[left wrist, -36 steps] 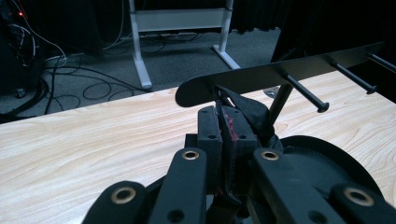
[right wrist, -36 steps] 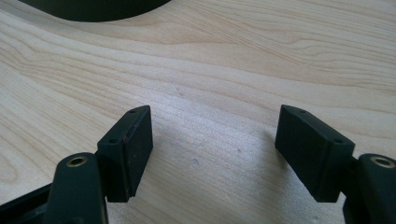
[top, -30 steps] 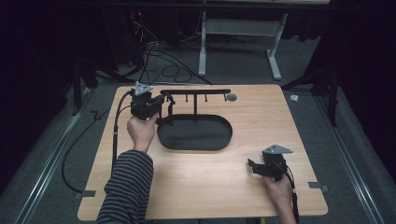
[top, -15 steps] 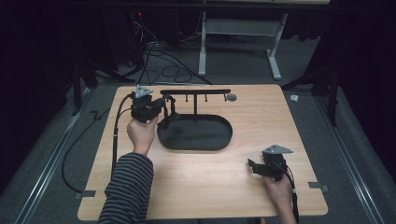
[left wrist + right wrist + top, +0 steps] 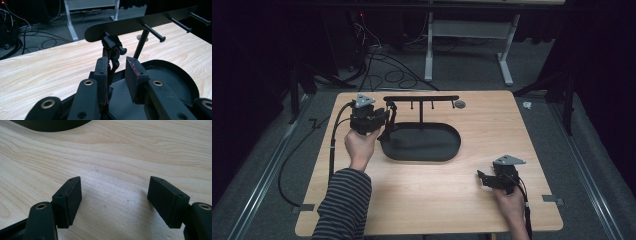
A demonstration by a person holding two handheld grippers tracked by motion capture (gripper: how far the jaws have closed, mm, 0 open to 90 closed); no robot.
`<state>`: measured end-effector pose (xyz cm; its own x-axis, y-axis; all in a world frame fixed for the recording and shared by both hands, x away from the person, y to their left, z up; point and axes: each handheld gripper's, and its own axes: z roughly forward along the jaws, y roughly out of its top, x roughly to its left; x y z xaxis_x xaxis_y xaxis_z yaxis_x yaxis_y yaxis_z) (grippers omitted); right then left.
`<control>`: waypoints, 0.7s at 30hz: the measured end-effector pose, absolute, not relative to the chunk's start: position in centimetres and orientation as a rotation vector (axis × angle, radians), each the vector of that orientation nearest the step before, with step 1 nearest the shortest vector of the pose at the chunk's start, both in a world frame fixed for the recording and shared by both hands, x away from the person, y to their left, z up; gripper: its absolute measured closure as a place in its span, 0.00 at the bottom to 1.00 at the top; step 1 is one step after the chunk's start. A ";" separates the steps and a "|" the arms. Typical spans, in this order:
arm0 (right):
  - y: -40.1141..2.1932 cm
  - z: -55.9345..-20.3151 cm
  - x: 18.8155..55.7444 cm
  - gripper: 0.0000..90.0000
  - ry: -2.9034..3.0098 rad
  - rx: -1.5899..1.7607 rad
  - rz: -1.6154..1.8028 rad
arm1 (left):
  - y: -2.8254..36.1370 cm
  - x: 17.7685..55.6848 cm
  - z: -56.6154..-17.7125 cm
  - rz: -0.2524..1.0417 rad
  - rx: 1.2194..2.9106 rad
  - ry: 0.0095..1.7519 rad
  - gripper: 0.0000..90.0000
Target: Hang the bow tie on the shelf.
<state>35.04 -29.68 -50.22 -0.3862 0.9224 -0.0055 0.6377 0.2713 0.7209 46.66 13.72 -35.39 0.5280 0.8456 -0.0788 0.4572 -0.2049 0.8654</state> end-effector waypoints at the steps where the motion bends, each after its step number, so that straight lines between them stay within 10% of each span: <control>1: -29.7 -50.2 35.0 0.32 2.121 1.408 0.898 | 13.9 46.4 -35.4 0.514 1.829 1.074 0.79; 21: -29.6 -50.2 35.0 0.32 2.124 1.406 0.893 | 15.5 44.1 -35.6 0.500 1.812 1.085 0.60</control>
<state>35.03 -29.65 -50.20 -0.3872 0.9219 -0.0092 0.6385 0.2754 0.7186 44.14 15.52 -35.62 0.5258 0.8433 -0.1117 0.4629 -0.1735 0.8693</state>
